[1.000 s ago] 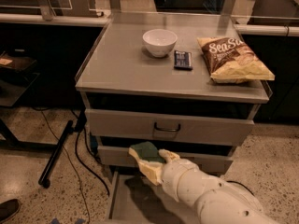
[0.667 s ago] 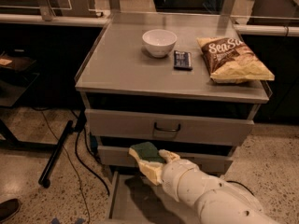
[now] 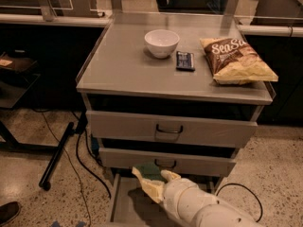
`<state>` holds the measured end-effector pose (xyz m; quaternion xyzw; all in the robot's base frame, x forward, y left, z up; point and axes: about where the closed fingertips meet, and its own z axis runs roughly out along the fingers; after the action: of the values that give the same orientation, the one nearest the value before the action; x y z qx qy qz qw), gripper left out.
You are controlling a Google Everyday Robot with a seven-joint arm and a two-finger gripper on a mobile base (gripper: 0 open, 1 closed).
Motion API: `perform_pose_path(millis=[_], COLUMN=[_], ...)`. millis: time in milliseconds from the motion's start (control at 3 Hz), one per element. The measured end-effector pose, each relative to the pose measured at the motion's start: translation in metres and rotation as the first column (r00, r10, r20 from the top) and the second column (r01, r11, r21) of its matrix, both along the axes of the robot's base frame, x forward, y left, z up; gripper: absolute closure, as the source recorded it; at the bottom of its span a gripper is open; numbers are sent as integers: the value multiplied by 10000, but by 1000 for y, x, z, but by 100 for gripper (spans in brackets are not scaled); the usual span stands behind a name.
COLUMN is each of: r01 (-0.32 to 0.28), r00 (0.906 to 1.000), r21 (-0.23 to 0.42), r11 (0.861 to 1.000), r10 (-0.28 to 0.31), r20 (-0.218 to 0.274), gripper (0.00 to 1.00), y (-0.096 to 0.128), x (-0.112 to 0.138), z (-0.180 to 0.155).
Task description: Place sponge into bottom drawer
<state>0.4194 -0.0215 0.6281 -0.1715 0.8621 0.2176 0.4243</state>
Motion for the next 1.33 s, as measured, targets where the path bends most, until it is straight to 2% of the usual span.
perform_pose_path(millis=[333, 667, 1000, 1333], r01=[24, -138, -116, 119], r00=[9987, 9954, 9952, 9926], r21=[-35, 167, 191, 446], r11=[10000, 9998, 9998, 9989], r10=[-26, 154, 134, -64], r20=[-514, -943, -973, -1212], gripper=[100, 100, 100, 100], y=[3, 17, 17, 18], x=[3, 10, 10, 14], z=[-48, -92, -93, -116])
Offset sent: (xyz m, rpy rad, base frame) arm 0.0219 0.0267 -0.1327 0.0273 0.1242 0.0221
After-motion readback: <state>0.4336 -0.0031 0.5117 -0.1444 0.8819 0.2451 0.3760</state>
